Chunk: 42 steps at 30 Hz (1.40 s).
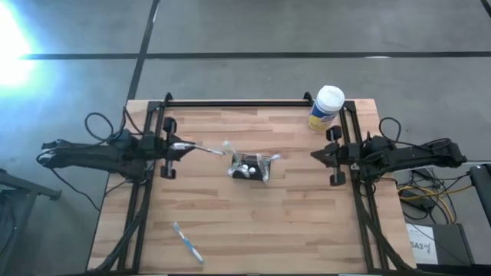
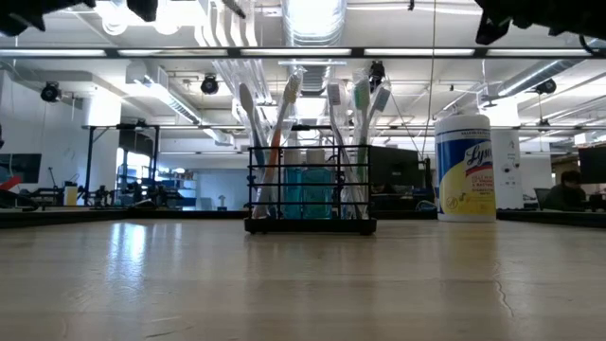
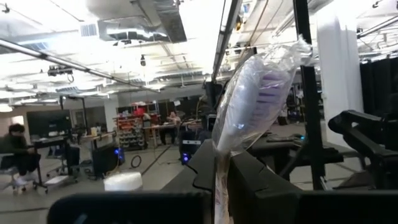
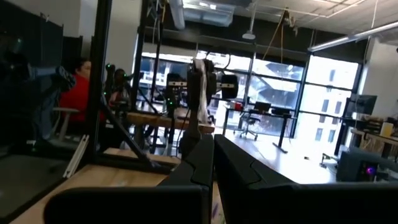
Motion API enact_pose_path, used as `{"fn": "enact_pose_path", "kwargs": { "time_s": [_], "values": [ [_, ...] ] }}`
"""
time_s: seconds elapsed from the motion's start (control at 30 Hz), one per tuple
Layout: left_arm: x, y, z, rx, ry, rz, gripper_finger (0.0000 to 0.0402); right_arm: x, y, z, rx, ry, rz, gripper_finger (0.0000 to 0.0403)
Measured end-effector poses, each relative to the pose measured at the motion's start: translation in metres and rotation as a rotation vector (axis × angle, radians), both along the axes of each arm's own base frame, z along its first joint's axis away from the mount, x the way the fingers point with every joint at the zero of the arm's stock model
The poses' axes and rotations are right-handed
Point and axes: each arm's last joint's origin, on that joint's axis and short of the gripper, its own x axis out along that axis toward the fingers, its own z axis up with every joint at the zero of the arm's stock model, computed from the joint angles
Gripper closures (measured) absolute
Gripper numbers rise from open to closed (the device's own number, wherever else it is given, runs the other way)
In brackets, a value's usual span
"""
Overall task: Pick & Place toothbrushing station
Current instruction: Put the violet toothbrush into the black mesh organizer
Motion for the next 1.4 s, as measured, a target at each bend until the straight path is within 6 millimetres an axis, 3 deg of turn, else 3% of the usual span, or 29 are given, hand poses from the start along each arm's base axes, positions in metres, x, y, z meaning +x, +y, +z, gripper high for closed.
{"fn": "enact_pose_path", "kwargs": {
  "time_s": [0.53,0.93,1.4],
  "values": [
    [-0.018,0.002,-0.066,-0.077,0.043,0.037,0.0383,-0.01,-0.001,-0.061,0.002,-0.022,0.0,0.0394],
    [-0.027,0.003,-0.099,-0.088,0.029,0.069,0.0383,-0.01,-0.001,-0.062,0.026,-0.031,0.003,0.0394],
    [-0.032,0.003,-0.106,-0.088,0.039,0.065,0.0383,-0.012,-0.004,-0.067,0.027,0.02,-0.09,0.0394]
  ]
}}
